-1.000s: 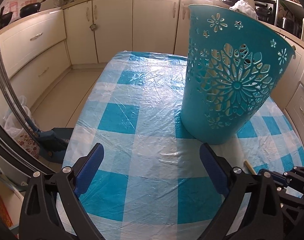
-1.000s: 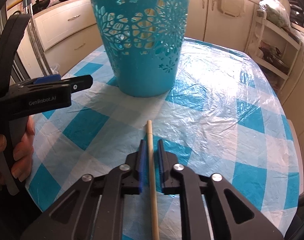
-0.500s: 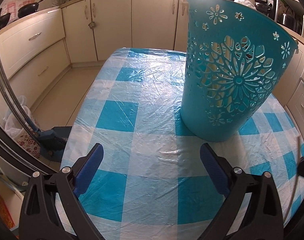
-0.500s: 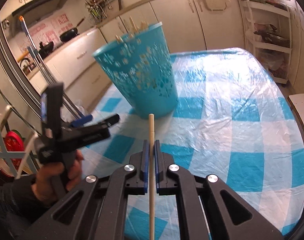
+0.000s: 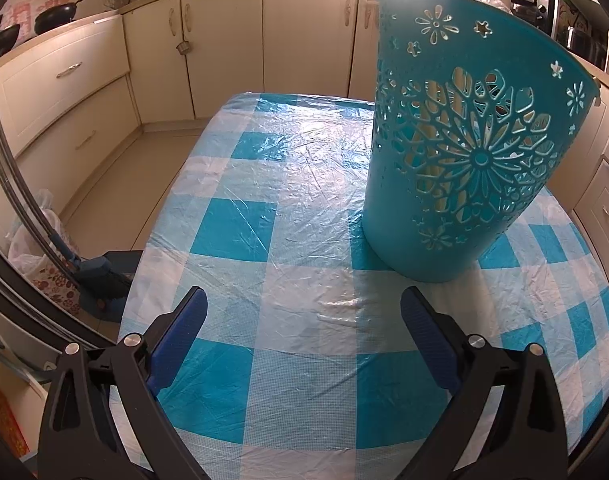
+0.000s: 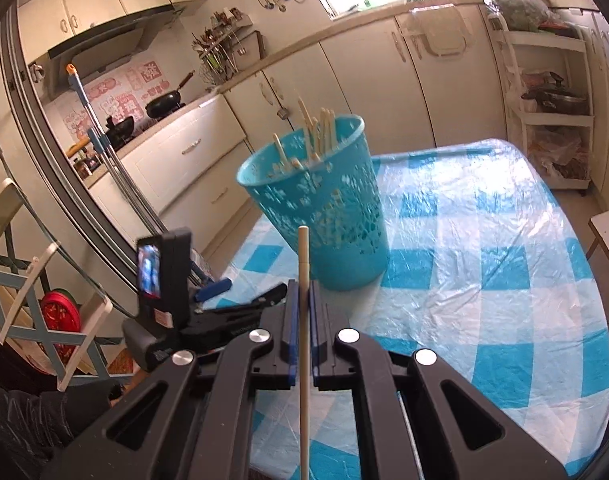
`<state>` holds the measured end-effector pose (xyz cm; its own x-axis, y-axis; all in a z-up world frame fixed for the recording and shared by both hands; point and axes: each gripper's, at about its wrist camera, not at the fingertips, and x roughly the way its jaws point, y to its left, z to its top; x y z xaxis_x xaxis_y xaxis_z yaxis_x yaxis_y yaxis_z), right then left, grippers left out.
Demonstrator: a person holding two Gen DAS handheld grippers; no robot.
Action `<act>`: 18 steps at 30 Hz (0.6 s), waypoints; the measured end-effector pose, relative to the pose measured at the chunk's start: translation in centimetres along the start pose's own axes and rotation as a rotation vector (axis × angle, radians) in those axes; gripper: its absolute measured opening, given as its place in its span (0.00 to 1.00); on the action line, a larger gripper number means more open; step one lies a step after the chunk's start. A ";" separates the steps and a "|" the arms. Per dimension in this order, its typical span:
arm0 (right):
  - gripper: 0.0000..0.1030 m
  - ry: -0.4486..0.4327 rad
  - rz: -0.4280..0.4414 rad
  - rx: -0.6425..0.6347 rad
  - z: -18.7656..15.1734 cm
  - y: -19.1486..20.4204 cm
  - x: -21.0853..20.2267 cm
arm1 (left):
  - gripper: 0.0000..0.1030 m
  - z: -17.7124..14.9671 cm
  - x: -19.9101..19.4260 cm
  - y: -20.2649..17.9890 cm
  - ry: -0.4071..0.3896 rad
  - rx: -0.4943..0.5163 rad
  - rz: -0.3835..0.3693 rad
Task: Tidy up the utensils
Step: 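Carry the right tool's chopstick over the basket and drop it in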
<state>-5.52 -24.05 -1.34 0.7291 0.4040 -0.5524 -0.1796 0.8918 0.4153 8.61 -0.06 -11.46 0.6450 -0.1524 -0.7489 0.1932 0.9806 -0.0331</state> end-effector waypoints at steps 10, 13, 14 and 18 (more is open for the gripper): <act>0.06 -0.321 0.127 -0.070 9.2 4.6 -4.3 | 0.91 0.0 0.1 -0.1 0.004 0.005 0.003; 0.06 -0.472 0.086 -0.091 12.1 6.0 -4.2 | 0.91 0.0 0.1 -0.1 0.003 0.001 0.001; 0.06 -0.510 0.074 -0.095 12.9 6.3 -3.8 | 0.91 0.0 0.0 0.0 0.003 -0.001 0.001; 0.06 -0.626 -0.074 -0.098 14.2 6.6 -1.3 | 0.91 0.0 0.0 0.0 0.002 -0.004 -0.002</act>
<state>1.72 -21.55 12.39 0.9844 0.1717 -0.0380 -0.1519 0.9393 0.3077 8.61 -0.03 -11.42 0.6434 -0.1538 -0.7500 0.1910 0.9809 -0.0373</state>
